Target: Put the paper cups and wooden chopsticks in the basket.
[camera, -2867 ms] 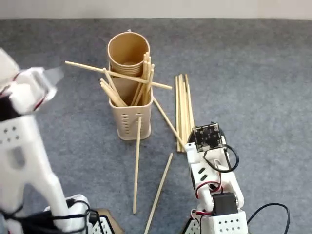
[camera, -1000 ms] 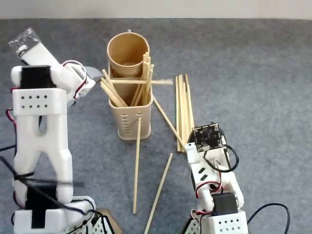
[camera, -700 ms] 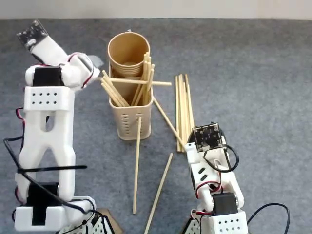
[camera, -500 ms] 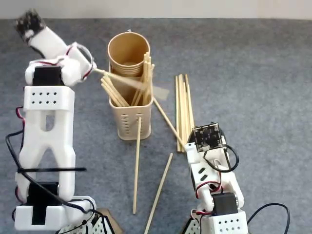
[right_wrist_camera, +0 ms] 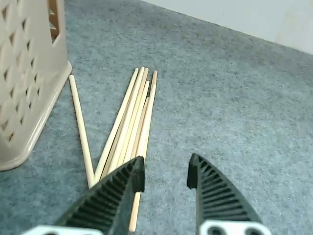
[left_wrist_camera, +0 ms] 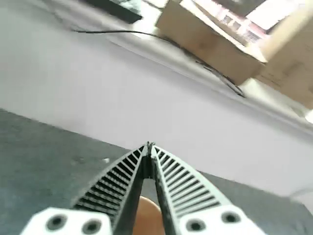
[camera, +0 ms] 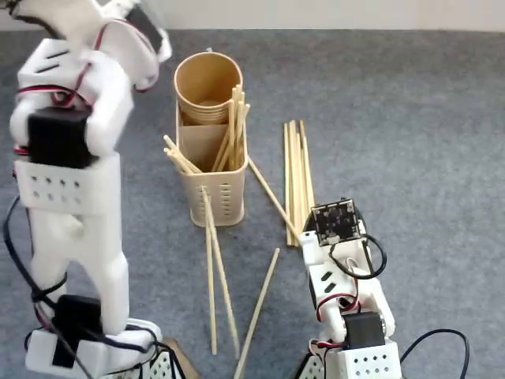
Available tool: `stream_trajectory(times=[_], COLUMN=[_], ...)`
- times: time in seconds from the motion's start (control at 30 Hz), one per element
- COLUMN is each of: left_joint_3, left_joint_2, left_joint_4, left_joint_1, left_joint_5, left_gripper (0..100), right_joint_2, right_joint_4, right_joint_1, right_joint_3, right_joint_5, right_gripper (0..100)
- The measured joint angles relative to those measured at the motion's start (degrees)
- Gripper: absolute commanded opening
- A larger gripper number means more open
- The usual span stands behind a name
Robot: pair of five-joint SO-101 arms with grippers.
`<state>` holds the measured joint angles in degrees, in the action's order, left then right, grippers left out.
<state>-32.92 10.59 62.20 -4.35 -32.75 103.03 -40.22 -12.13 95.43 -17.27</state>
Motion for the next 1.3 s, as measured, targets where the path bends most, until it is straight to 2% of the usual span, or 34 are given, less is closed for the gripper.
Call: stream_trajectory(times=[0.17, 0.3, 0.4, 0.57, 0.67, 0.77, 0.93, 1.1, 1.2, 1.3], left_joint_3=[3.43, 5.54, 5.54, 8.26, 18.90, 34.11, 59.25, 69.63, 74.64, 80.18], left_joint_2=[0.00, 0.09, 3.69, 13.27, 20.75, 27.69, 36.84, 41.93, 42.37, 42.46], left_joint_4=[0.00, 1.76, 12.04, 34.81, 38.95, 39.21, 38.15, 32.97, 28.13, 21.63], left_joint_1=[-7.30, -7.30, -6.59, -6.86, -4.92, -4.31, -4.75, -4.13, -7.03, -12.40], left_joint_5=[1.93, 2.99, 9.23, 26.73, 33.93, 36.13, 40.70, 41.49, 37.54, 29.98], left_gripper=[0, 3, 4, 6, 13, 17, 18, 18, 18, 25], right_joint_2=[0.00, 0.00, 0.00, 0.00, 0.00, 0.00, 0.00, 0.00, 0.00, 0.00], right_joint_4=[0.00, 0.00, 0.00, -1.23, -4.40, -7.74, -12.04, -13.45, -13.54, -13.54], right_joint_1=[0.00, 0.00, 0.00, 0.18, 0.18, 0.18, 0.18, 0.18, 0.18, 0.18], right_joint_3=[0.00, 0.00, 0.00, 0.00, 0.00, 0.00, 0.00, 0.00, 0.00, 0.00], right_joint_5=[0.00, 0.00, 0.00, 0.00, 0.00, 0.00, -0.18, -0.35, -0.35, -0.35], right_gripper=[15.6, 15.6, 15.6, 15.6, 15.6, 15.6, 15.6, 15.6, 15.6, 15.6])
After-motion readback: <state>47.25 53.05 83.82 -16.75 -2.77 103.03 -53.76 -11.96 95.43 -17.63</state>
